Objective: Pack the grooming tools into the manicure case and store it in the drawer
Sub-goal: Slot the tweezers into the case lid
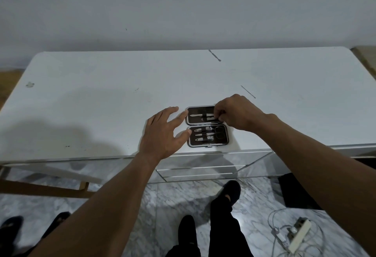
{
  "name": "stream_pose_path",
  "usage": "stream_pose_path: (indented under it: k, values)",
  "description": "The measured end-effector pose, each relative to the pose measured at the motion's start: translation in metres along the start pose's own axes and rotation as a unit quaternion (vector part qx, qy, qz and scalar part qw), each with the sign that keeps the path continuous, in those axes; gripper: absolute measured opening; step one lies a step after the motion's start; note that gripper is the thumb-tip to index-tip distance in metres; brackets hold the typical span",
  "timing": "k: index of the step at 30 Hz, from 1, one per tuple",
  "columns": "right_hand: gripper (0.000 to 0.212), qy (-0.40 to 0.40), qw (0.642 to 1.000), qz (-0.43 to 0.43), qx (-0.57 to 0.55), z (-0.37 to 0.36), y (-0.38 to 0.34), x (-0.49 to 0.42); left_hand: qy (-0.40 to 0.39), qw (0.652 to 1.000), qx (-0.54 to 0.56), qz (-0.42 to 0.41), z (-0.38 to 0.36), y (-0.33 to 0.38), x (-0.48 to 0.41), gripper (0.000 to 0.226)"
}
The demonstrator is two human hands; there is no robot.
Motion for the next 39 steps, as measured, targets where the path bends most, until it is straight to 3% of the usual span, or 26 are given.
stream_pose_path:
  k: [39]
  values:
    - [0.023, -0.012, 0.999, 0.02, 0.035, -0.008, -0.017, -0.006, 0.0, 1.0, 0.003, 0.003, 0.002, 0.001, 0.0, 0.056]
Point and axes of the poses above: each hand's wrist, its own x-axis away from the middle knuckle, its own z-axis out of the back of the hand, y = z × x, the point moved 10 cm from there along -x, towards the middle knuckle, and after that the axes turned 5 degrees about x, right-handed, at the moved point
